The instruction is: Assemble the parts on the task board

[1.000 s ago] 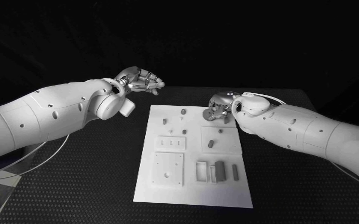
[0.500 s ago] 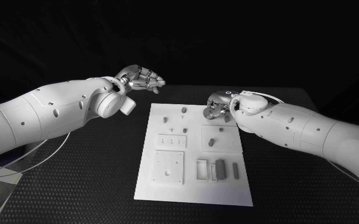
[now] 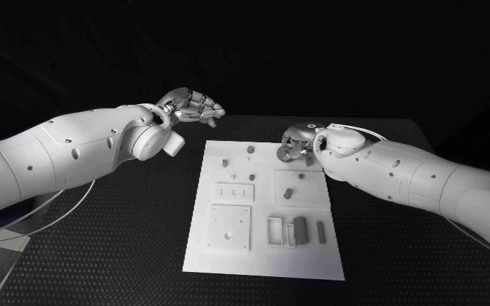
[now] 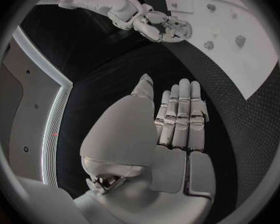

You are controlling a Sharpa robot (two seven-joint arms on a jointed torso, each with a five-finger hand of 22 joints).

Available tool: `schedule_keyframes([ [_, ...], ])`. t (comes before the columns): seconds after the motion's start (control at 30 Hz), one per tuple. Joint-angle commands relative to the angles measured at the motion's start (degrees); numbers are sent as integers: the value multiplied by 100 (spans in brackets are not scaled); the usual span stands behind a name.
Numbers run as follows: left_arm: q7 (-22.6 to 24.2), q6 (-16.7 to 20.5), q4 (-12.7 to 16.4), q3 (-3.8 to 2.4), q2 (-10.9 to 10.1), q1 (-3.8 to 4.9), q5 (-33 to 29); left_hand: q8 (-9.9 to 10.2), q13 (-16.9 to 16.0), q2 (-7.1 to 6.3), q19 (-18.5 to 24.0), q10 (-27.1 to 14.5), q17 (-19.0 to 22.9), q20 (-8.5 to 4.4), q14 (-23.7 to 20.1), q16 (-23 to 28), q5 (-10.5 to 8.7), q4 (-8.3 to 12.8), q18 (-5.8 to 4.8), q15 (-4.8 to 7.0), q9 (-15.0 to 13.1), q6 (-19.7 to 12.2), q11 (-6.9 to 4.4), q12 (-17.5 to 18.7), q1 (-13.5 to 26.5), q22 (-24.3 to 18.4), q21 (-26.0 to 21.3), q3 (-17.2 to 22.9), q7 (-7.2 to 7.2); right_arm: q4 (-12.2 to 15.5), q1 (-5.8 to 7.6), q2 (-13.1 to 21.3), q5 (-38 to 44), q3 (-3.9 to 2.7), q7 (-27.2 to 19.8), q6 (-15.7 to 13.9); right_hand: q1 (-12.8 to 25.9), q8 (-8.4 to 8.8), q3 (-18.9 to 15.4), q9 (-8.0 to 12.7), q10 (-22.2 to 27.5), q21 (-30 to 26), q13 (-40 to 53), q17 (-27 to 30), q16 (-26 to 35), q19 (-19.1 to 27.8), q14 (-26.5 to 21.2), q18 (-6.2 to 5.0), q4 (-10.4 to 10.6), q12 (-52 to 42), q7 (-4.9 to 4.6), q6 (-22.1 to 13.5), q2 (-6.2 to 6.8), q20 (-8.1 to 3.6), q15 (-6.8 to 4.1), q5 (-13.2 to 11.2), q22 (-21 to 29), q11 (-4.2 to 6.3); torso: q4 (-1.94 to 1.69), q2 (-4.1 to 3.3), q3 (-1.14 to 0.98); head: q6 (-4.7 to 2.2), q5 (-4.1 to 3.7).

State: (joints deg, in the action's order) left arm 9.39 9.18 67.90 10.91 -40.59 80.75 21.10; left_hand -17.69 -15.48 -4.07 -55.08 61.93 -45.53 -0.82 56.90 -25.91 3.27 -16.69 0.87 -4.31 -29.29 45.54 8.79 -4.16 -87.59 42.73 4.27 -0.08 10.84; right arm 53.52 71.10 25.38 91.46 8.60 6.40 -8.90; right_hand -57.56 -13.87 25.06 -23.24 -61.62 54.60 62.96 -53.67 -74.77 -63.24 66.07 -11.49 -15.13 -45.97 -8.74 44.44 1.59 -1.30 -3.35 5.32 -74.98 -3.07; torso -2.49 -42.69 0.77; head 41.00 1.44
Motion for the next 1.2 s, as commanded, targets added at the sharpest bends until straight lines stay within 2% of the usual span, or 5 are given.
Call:
schedule_keyframes([
  [0.03, 30, -73, 16, -4, 1, 6, -19, 18, -6, -13, -1, -45, -6, -35, -36, 27, -38, -5, -77, -13, -8, 5, 12, 31, 40, -6, -33, 26, 33, -23, -84, 35, 71, 49, 31, 351, -9, -4, 59, 1, 23, 25, -12, 0, -23, -27, 7, -351, 3, -33, -93, 91, 70, -20, 18, 24, -109, -3, 5, -1, -4, -3, -13],
  [0.53, 28, -75, 17, -3, -5, 6, -12, 18, -8, -14, 0, -46, -9, -37, -36, 29, -38, -3, -79, -12, -11, 8, 11, 29, 33, -7, -33, 27, 31, -3, -87, 65, 21, 49, -15, 340, 21, 67, 165, 35, 50, 40, -38, 0, -30, -21, -5, -351, 18, -61, -119, -43, 195, -17, 42, 21, -108, -29, 0, -2, -6, -8, -28],
  [0.67, 29, -81, 24, -3, -5, 6, -11, 18, -9, -15, 0, -46, -10, -37, -36, 30, -38, -3, -79, -12, -12, 8, 11, 29, 32, -7, -33, 28, 31, 13, -90, 60, 27, 49, -15, 338, -15, 45, 208, 25, 57, 42, -48, 1, -30, -15, -12, -351, -2, -66, -115, -8, 158, -18, 41, 22, -108, -26, 4, -1, -4, -9, -31],
  [0.8, 30, -81, 24, -3, -6, 6, -10, 18, -10, -15, 0, -47, -11, -37, -36, 30, -38, -3, -80, -12, -13, 9, 11, 29, 30, -7, -32, 28, 31, 15, -96, 65, 93, 49, -11, 354, -197, -10, 305, 0, 56, 60, -62, -1, -40, -9, -10, -351, -139, -86, -98, 76, 36, -26, 26, 24, -115, -10, -1, -2, -6, -2, -41],
  [1.2, 28, -83, 22, -3, -7, 6, -1, 19, -11, -14, 1, -47, -13, -38, -36, 31, -38, -2, -80, -11, -15, 10, 11, 28, 24, -7, -32, 29, 30, -8, -107, 58, 220, 49, -12, 333, -469, -82, 385, -33, 46, 100, -88, -1, -56, 10, -3, -351, -158, -119, -66, 183, -22, -20, 0, 18, -119, 20, -1, -2, -5, -1, -64],
])
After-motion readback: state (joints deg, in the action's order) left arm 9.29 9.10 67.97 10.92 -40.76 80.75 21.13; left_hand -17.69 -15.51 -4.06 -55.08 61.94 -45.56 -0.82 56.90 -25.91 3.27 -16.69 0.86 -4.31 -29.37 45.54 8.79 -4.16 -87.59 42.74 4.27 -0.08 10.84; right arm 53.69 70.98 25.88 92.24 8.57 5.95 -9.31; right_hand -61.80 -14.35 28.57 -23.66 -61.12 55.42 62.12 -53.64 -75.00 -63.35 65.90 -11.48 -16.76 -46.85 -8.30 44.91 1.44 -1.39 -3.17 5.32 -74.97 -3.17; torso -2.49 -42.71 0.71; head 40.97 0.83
